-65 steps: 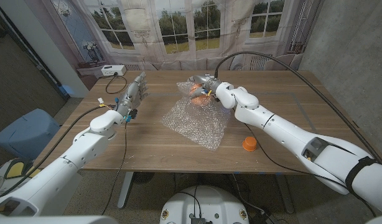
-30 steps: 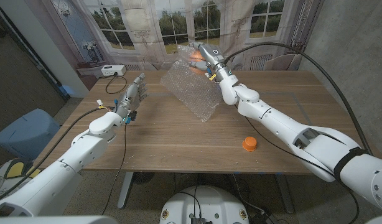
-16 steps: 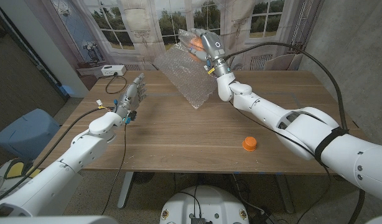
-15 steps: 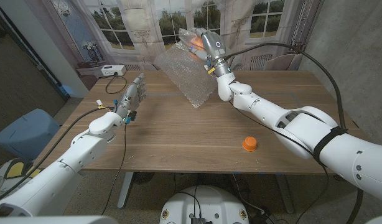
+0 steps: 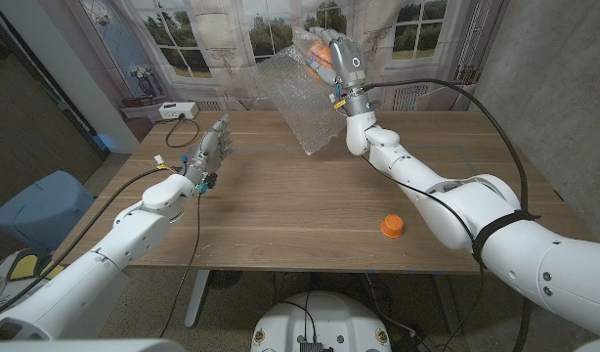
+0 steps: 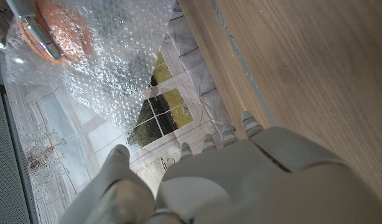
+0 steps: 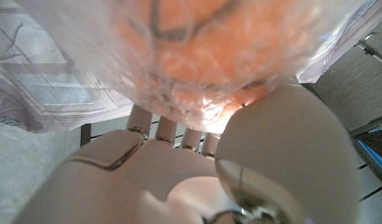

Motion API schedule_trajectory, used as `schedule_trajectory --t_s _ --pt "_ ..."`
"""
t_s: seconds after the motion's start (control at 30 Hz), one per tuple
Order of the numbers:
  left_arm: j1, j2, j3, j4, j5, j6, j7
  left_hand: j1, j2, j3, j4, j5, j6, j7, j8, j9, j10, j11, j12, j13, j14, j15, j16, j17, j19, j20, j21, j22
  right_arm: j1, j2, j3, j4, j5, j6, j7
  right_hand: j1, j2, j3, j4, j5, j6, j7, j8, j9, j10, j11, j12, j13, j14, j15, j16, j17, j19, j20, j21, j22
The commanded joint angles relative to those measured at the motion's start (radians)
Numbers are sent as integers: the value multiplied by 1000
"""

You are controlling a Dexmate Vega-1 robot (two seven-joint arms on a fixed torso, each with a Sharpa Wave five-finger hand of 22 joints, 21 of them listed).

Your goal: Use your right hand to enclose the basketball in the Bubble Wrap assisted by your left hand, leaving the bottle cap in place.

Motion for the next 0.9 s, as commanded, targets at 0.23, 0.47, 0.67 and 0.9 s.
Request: schedule_trajectory --t_s 0.23,0.47,0.67,0.9 --pt "-59 -18 47 22 11 28 -38 -9 6 -4 -1 7 -106 -7 5 2 -53 1 6 0 -8 -2 2 4 0 7 0 3 -335 33 221 -313 -223 209 -17 300 300 4 15 -9 43 1 14 3 44 -4 24 13 255 -381 -10 13 103 -361 32 6" --pt "-87 -30 62 50 16 19 -62 -10 7 -5 1 7 -108 -7 5 2 -55 1 5 0 -10 -2 1 4 0 7 -1 3 -427 24 229 -354 -224 254 -17 301 300 5 16 -13 48 1 12 4 66 1 37 18 265 -379 -15 19 96 -361 48 7" --pt "-91 -33 63 60 17 13 -67 -11 8 -6 2 8 -107 -7 5 2 -55 1 5 0 -9 -2 2 4 0 7 -1 4 -483 -1 227 -380 -222 306 -17 299 300 5 19 -15 55 2 12 4 74 -3 43 21 271 -379 -16 22 91 -360 56 8" --pt "-101 -38 69 90 43 -29 -77 -10 10 -8 4 9 -99 -4 9 2 -54 0 6 0 -4 -2 4 4 0 7 -1 4 -542 0 240 -415 -218 316 -17 297 299 4 22 -18 66 3 11 5 89 1 56 27 287 -380 -17 30 84 -360 73 9"
